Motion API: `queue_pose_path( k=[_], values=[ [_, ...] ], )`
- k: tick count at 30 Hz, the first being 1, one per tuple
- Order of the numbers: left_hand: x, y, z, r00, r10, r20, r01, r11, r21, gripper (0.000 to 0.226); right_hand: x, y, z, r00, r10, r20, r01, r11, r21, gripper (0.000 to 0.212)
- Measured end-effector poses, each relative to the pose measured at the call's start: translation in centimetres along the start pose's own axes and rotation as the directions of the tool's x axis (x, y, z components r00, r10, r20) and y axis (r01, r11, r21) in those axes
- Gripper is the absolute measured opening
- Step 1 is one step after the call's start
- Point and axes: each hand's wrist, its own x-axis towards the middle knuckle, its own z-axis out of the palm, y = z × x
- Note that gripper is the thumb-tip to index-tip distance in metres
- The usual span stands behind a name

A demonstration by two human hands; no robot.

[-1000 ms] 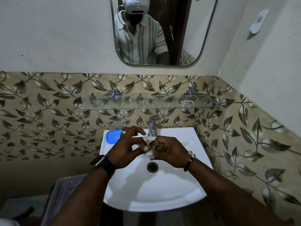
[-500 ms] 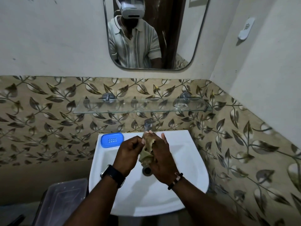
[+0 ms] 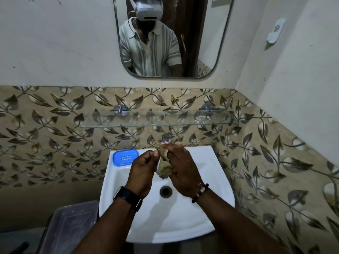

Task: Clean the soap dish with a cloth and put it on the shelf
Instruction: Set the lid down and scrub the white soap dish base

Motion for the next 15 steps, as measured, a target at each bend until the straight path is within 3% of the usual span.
queue_pose_path(
  k=[3, 4, 6, 9, 11, 13, 15],
  values=[
    [-0.3, 0.3, 0.6, 1.000, 0.012, -0.020, -0.013, 0.997, -0.082, 0.053, 0.1, 1.3, -0.1, 0.954, 0.284, -0.093, -0.270, 0.953, 0.136, 0.046],
    [-0.3, 0.2, 0.7, 0.999, 0.013, -0.035, -0.017, 0.994, -0.109, 0.051, 0.2, 1.2, -0.1, 0.897, 0.427, -0.113, -0.385, 0.882, 0.273, 0.045],
    [-0.4, 0.1, 0.8, 0.998, 0.007, -0.067, -0.019, 0.985, -0.174, 0.037, 0.8, 0.4, 0.2, 0.739, 0.670, -0.074, -0.503, 0.620, 0.602, 0.035],
    [-0.5, -0.2, 0.7, 0.997, 0.010, -0.081, -0.034, 0.952, -0.305, 0.028, 1.3, -0.5, 0.3, 0.523, 0.848, 0.084, -0.363, 0.133, 0.922, 0.013],
    [-0.4, -0.3, 0.9, 0.996, 0.020, -0.085, -0.050, 0.930, -0.365, 0.031, 1.5, -1.2, 0.3, 0.457, 0.858, 0.233, -0.239, -0.133, 0.962, 0.036],
    [-0.4, -0.5, 1.3, 0.996, 0.020, -0.089, -0.051, 0.932, -0.359, 0.030, 1.6, -2.1, 0.7, 0.441, 0.835, 0.328, -0.166, -0.283, 0.945, 0.057],
    [-0.6, -0.7, 1.9, 0.995, 0.036, -0.089, -0.060, 0.956, -0.286, 0.029, 1.9, -2.9, 0.8, 0.438, 0.816, 0.376, -0.144, -0.350, 0.926, 0.060]
  ],
)
